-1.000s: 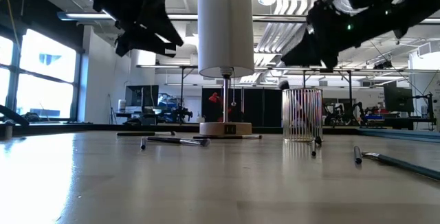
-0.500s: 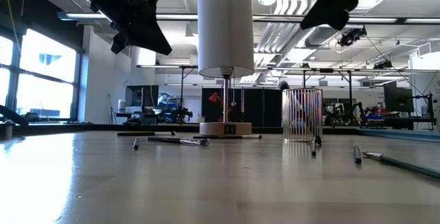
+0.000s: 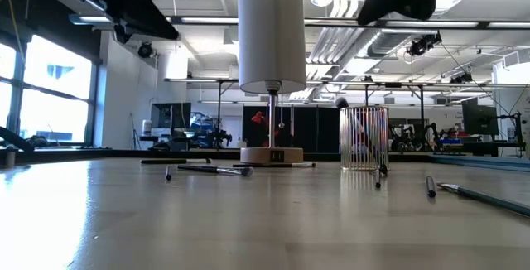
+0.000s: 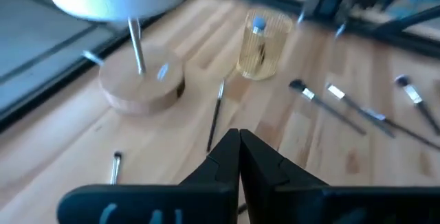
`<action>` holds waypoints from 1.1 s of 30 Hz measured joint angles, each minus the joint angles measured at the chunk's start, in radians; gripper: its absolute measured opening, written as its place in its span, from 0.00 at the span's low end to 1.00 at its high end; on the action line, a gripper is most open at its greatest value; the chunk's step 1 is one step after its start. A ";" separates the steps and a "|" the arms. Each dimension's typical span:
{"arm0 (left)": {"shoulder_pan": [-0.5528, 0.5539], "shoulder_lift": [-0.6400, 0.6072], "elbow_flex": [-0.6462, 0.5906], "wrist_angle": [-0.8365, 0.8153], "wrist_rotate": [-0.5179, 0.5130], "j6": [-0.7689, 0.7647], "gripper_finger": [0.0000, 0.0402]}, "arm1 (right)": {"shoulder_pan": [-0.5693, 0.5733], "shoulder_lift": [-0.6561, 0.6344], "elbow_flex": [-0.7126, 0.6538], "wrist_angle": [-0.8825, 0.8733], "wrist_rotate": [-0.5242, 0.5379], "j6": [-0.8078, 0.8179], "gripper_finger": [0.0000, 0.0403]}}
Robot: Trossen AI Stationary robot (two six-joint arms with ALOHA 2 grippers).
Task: Pick & Place Makeup Brushes
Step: Put the black eyeshadow brush into the makeup brush holder
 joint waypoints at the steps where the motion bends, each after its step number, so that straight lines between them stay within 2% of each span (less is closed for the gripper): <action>1: 0.006 -0.033 -0.014 0.000 0.030 0.009 0.00 | 0.005 0.044 0.038 -0.019 0.008 0.060 0.00; 4: 0.010 -0.097 -0.042 -0.003 0.097 0.025 0.00 | 0.006 0.173 0.165 -0.145 -0.016 0.274 0.00; 8: 0.009 -0.117 -0.048 -0.005 0.203 0.063 0.00 | -0.001 0.316 0.297 -0.401 -0.073 0.659 0.00; 10: 0.009 -0.117 -0.048 -0.007 0.258 0.078 0.00 | 0.000 0.368 0.313 -0.483 -0.117 0.827 0.00; 13: 0.009 -0.113 -0.048 -0.007 0.315 0.094 0.00 | 0.004 0.408 0.286 -0.488 -0.184 1.001 0.01; 20: 0.009 -0.085 -0.048 -0.007 0.379 0.135 0.00 | -0.028 0.420 0.104 -0.359 -0.276 1.161 0.12; 26: 0.009 -0.074 -0.048 -0.014 0.381 0.154 0.00 | -0.073 0.417 -0.045 -0.156 -0.335 1.199 0.23; 33: 0.009 -0.074 -0.048 -0.014 0.381 0.161 0.00 | -0.102 0.413 -0.141 -0.055 -0.367 1.226 0.27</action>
